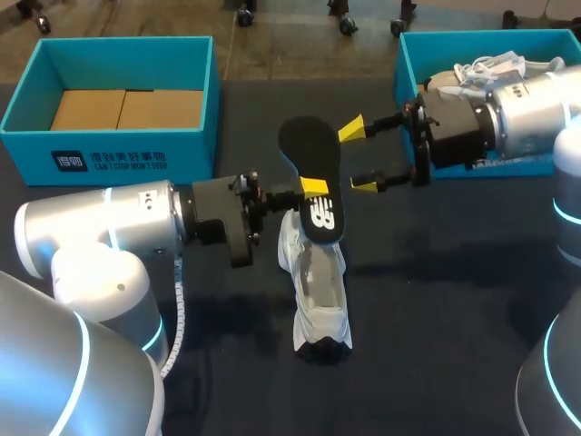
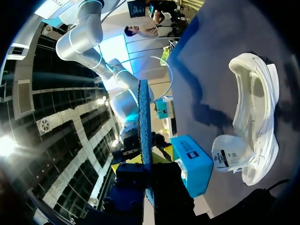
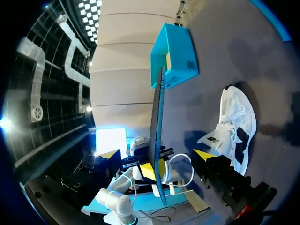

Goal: Take the shoe out of the shoebox, open the shoe tongue, remove and reinsert the insole, then place the shoe into the shoebox

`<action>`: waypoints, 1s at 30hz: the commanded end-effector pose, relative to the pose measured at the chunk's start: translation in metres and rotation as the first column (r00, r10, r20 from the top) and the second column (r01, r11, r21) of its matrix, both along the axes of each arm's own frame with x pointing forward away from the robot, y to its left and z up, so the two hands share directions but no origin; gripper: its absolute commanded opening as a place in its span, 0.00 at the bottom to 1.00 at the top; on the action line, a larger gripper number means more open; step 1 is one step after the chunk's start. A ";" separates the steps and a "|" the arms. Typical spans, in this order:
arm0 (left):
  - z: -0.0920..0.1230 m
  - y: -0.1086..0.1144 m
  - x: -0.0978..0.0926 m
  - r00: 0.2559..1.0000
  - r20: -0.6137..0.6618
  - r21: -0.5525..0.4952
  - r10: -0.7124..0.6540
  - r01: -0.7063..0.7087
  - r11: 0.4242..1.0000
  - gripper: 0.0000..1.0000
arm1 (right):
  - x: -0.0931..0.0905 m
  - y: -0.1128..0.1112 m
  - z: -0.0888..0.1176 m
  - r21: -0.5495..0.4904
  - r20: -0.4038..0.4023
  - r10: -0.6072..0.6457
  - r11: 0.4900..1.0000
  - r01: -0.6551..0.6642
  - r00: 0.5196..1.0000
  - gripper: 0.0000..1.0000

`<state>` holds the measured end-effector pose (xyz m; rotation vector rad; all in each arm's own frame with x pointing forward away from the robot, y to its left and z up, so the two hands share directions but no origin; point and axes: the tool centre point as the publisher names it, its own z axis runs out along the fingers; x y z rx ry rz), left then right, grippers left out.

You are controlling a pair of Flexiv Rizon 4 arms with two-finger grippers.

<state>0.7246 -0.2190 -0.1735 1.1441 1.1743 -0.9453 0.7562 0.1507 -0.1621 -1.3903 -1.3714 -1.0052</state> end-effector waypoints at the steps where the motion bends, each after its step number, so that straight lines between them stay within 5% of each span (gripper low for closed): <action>1: -0.002 -0.004 0.001 1.000 0.012 0.006 -0.002 0.001 1.000 0.00 | 0.009 0.006 -0.004 0.000 -0.006 0.032 0.999 -0.032 0.999 1.00; 15: -0.001 -0.005 0.002 1.000 0.016 0.005 -0.005 0.005 1.000 0.00 | 0.006 0.024 -0.007 0.048 -0.013 0.023 0.999 -0.022 1.000 0.55; 30: -0.001 -0.005 0.002 1.000 0.016 0.005 -0.005 0.005 1.000 0.00 | -0.007 0.039 -0.012 0.114 -0.018 -0.010 0.993 0.012 1.000 0.35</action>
